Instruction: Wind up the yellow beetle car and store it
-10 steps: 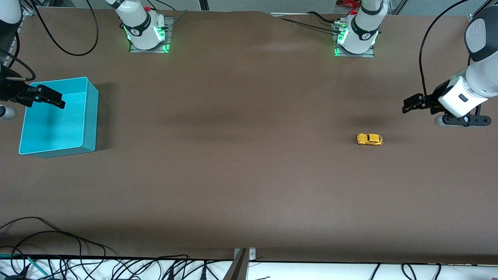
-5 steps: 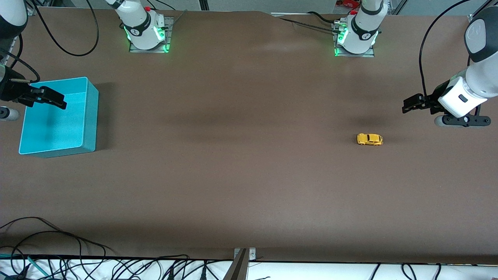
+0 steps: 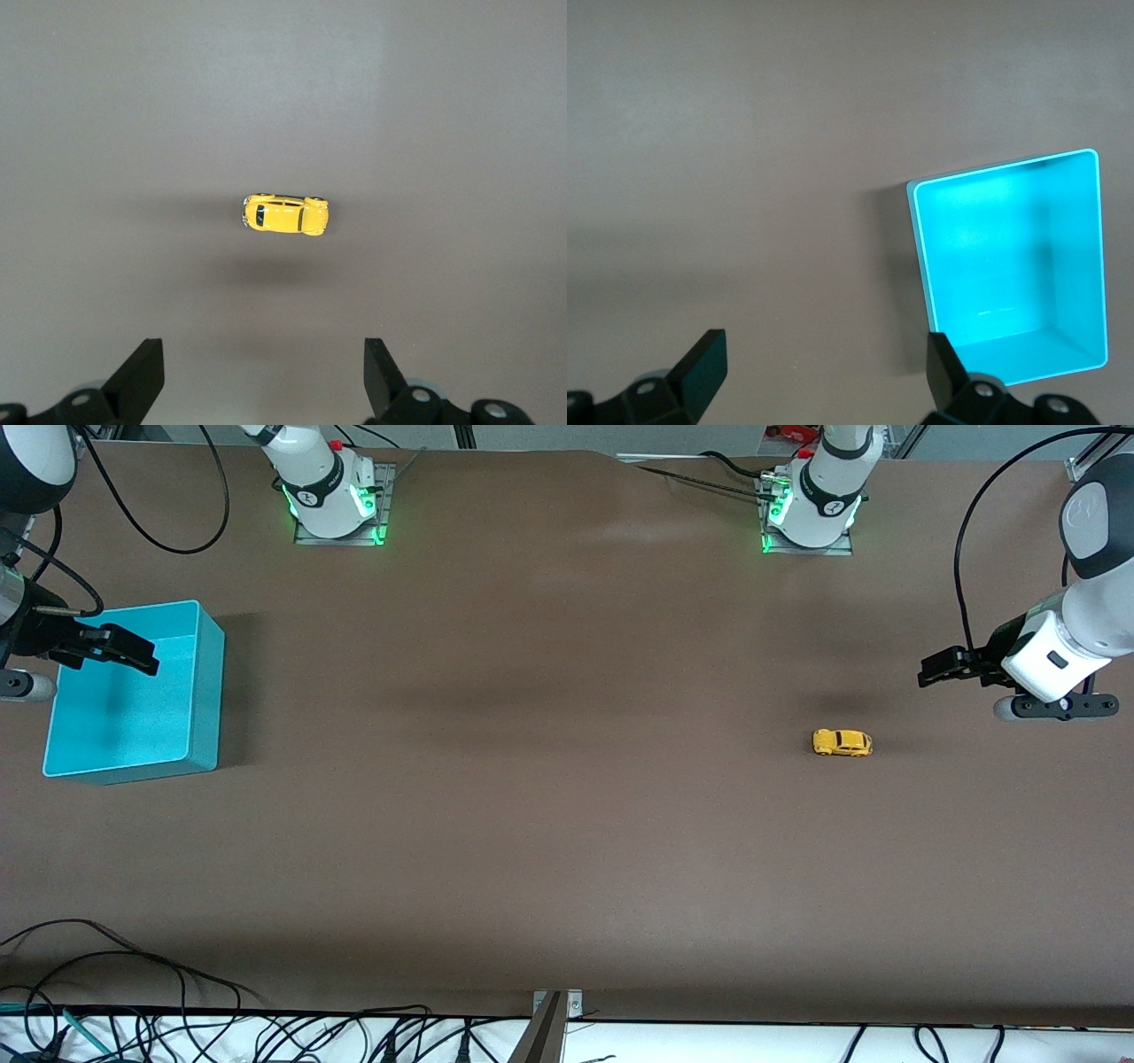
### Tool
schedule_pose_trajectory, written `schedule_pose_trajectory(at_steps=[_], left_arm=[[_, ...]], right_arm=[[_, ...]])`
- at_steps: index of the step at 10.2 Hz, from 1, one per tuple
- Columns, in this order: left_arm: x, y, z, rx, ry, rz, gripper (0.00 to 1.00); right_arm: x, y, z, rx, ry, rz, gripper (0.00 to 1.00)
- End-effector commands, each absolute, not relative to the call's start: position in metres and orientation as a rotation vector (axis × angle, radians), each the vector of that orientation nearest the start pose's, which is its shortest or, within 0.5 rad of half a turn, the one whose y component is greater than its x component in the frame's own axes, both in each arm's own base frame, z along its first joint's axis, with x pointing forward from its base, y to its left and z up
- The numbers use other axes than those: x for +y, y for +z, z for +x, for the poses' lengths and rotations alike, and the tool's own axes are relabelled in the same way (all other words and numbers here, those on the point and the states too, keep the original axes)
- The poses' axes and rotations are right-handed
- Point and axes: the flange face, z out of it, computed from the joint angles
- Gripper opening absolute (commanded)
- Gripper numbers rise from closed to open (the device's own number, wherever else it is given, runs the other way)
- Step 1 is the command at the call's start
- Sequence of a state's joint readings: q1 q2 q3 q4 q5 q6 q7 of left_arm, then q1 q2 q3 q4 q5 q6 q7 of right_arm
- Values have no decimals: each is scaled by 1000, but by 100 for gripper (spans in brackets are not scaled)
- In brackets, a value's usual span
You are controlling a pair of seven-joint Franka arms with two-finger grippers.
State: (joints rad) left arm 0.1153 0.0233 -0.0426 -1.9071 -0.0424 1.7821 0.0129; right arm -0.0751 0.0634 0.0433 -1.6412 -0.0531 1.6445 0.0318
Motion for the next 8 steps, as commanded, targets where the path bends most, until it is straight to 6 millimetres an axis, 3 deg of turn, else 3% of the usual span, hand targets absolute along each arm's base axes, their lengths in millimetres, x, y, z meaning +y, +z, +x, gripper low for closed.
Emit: schedule_pose_trajectory(at_steps=[1, 5, 6, 8], left_arm=[[38, 468, 547, -157, 259, -3183, 99], [38, 468, 547, -164, 259, -3182, 98], [38, 464, 548, -301, 275, -3173, 100], [40, 441, 553, -752, 347, -3068, 100]], right_arm=[[-23, 563, 574, 103, 90, -3210, 100], [-22, 563, 574, 101, 90, -3208, 100], [-21, 563, 574, 98, 90, -3210, 100], [-19, 563, 574, 94, 90, -3210, 100]])
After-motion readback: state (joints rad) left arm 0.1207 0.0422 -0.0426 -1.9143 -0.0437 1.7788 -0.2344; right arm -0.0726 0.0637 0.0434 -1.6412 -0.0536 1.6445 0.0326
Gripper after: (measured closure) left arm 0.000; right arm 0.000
